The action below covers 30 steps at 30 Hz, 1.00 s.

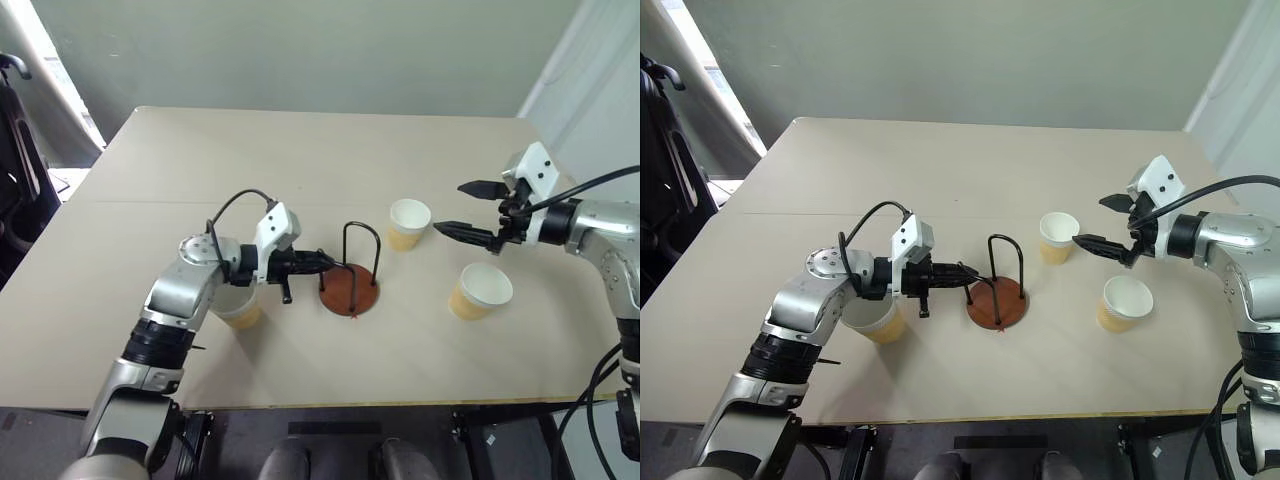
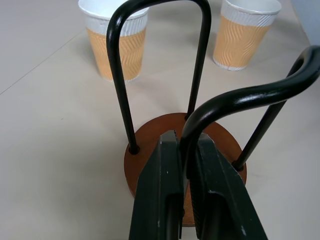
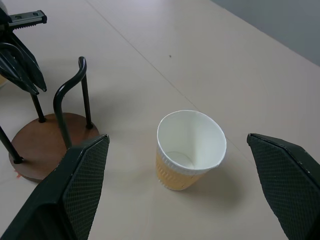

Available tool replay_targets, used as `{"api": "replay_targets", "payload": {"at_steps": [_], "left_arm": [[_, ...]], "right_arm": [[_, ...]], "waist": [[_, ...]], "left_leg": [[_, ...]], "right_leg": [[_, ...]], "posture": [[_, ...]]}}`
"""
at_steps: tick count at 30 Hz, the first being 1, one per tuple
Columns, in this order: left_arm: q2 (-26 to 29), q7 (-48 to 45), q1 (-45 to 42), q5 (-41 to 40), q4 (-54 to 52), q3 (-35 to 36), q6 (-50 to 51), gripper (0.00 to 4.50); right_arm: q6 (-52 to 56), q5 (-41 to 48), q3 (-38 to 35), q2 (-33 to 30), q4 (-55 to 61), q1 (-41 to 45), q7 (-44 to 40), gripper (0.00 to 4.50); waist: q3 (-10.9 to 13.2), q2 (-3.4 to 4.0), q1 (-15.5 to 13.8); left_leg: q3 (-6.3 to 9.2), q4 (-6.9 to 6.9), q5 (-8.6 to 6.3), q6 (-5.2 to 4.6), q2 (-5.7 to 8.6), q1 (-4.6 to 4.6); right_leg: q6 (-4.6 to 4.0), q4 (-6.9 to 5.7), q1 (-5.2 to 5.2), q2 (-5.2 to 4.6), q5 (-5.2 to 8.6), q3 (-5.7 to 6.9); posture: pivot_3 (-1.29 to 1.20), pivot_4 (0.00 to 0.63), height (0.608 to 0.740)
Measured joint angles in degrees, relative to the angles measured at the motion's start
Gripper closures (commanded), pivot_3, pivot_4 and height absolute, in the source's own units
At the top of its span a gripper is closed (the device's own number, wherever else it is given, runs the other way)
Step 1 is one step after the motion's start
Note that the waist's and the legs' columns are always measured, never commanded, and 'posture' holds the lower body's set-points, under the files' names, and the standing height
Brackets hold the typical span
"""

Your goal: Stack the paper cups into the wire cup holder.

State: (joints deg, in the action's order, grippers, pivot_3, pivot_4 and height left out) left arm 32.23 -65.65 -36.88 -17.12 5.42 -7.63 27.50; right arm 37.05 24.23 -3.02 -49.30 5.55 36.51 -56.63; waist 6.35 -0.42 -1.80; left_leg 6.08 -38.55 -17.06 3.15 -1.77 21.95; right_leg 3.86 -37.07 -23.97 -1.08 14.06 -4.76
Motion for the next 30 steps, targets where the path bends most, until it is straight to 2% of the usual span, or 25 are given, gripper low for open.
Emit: {"api": "replay_targets", "payload": {"at_steps": [13, 21, 24, 30], "left_arm": [[0.18, -1.28, -0.01, 0.17, 1.27, -0.16, -2.14, 4.48], [0.23, -1.72, -0.40, 0.91, 1.37, -0.71, -2.64, 4.48], [0.18, -1.80, -0.38, 0.96, 1.30, -1.27, -1.96, 3.67], [-0.74, -2.38, -0.31, 0.02, 1.18, -2.25, 0.01, 1.60]], "right_arm": [[-0.40, 3.64, -0.04, -8.05, 1.74, -0.68, -12.89, 0.00], [-0.40, 3.73, -0.03, -8.26, 2.19, -0.58, -14.20, 0.00], [-0.40, 3.71, 0.09, -7.93, 2.93, -0.59, -14.11, 0.00], [-0.40, 3.62, 0.86, -7.58, 4.02, -0.63, -14.07, 0.00]], "waist": [[0.00, 0.00, -0.03], [0.00, 0.00, -0.03], [0.00, 0.00, -0.04], [0.00, 0.00, -0.06]], "left_leg": [[-0.01, -0.05, -0.01, -0.01, 0.01, -0.02], [-0.01, -0.09, -0.01, -0.03, 0.01, -0.03], [0.00, -0.10, -0.02, -0.03, 0.01, -0.03], [-0.01, -0.16, -0.04, -0.06, 0.01, -0.02]], "right_leg": [[0.02, 0.00, 0.09, 0.03, -0.01, 0.00], [0.02, 0.00, 0.11, 0.04, -0.01, 0.00], [0.03, -0.01, 0.12, 0.04, -0.01, 0.00], [0.05, 0.00, 0.12, 0.04, -0.02, 0.00]], "posture": [[0.00, 0.150, 0.740], [0.00, 0.150, 0.740], [0.00, 0.150, 0.740], [0.00, 0.150, 0.740]]}}
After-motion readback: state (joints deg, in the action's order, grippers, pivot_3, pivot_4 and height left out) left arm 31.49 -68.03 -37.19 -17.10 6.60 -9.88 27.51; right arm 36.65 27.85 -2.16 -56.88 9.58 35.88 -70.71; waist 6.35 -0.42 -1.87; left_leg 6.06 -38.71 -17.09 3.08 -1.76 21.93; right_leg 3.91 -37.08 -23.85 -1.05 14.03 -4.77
